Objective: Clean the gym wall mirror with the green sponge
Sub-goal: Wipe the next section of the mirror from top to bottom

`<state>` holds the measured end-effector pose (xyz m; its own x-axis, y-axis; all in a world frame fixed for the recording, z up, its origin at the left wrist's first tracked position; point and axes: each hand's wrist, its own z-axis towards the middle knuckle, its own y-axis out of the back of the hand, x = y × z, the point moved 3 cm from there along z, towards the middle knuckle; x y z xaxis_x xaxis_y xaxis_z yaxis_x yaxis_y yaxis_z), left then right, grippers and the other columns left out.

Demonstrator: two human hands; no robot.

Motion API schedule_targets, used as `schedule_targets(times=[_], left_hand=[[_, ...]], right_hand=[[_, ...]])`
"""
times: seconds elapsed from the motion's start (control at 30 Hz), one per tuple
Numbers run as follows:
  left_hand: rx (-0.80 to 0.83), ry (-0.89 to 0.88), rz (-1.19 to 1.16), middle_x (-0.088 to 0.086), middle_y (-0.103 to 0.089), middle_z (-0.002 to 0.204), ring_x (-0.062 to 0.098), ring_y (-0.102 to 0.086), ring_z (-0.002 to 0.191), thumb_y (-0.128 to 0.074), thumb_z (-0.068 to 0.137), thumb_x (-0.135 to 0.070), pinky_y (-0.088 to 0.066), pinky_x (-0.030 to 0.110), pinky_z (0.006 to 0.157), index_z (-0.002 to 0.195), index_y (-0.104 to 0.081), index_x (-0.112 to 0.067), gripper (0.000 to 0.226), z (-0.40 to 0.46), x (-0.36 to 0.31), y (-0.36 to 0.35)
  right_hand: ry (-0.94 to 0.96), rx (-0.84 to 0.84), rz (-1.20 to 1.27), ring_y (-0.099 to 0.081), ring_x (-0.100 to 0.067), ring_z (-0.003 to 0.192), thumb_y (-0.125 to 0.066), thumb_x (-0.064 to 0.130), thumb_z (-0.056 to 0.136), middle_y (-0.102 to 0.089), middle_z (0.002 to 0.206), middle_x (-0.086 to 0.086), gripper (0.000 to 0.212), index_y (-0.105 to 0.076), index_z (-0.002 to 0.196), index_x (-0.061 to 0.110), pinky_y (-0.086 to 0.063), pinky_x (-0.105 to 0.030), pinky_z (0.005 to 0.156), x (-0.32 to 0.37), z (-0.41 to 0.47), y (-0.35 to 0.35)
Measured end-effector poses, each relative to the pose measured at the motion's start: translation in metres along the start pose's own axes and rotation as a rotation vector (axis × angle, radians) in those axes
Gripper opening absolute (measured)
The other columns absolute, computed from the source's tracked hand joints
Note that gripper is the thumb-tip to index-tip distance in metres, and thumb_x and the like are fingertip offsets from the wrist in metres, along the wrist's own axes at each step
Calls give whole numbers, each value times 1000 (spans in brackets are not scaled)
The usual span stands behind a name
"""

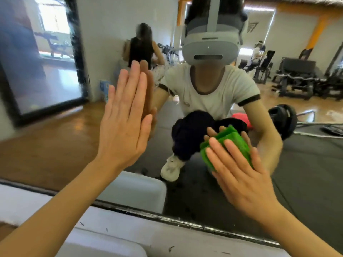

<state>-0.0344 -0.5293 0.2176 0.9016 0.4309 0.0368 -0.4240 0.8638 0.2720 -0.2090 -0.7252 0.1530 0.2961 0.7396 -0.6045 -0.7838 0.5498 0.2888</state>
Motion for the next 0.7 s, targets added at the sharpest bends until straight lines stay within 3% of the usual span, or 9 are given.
schedule_targets(times=[0.1, 0.17, 0.27, 0.37, 0.43, 0.57, 0.7], left_hand=[[-12, 91, 53, 22, -10, 164, 13, 8, 155, -34, 105, -23, 3, 36, 127, 156, -16, 5, 61, -22, 35, 14], [-6, 132, 63, 25, -11, 164, 13, 8, 155, -33, 105, -24, 2, 35, 127, 157, -14, 5, 62, -28, 49, 12], [-26, 138, 45, 24, -11, 163, 14, 7, 155, -32, 104, -25, 1, 36, 127, 157, -14, 5, 63, -28, 54, 4], [-59, 119, 43, 21, -9, 163, 13, 7, 155, -33, 103, -24, 0, 37, 127, 156, -16, 6, 63, -30, 56, 0], [-67, 105, 49, 21, -9, 162, 14, 7, 155, -33, 103, -24, 0, 37, 127, 155, -17, 7, 62, -31, 57, 0], [-85, 113, 52, 22, -10, 162, 14, 7, 155, -32, 103, -25, -2, 38, 127, 155, -17, 6, 62, -31, 58, -2], [-84, 104, 70, 21, -12, 162, 16, 6, 156, -26, 106, -29, -4, 39, 127, 156, -16, 4, 61, -31, 58, -2]], right_hand=[[-100, 14, 20, -6, -22, 156, -36, 23, 106, -6, 170, -1, 60, -14, 161, 12, -1, -45, 125, -16, -22, 7], [-114, 5, 32, -4, -22, 156, -41, 21, 104, -4, 170, -2, 64, -14, 161, 12, 1, -46, 125, 4, -1, 4], [-5, 34, 69, -5, -21, 156, -58, 19, 92, -7, 169, -3, 82, -15, 161, 12, 5, -46, 125, 62, 60, -8], [134, 25, 43, -2, -21, 156, -50, 25, 98, -7, 168, -3, 75, -11, 161, 9, 10, -44, 125, 98, 98, -17], [165, 22, 16, 1, -19, 156, -50, 25, 99, -5, 169, -3, 74, -13, 161, 11, 8, -42, 125, 83, 86, -16], [-25, 47, -5, -7, -19, 156, -49, 26, 98, -8, 169, 1, 73, -15, 162, 15, -10, -43, 122, 21, 15, 6], [-80, 52, 22, -4, -22, 156, -47, 22, 99, -5, 170, -3, 71, -13, 161, 11, 0, -47, 125, 35, 44, 3]])
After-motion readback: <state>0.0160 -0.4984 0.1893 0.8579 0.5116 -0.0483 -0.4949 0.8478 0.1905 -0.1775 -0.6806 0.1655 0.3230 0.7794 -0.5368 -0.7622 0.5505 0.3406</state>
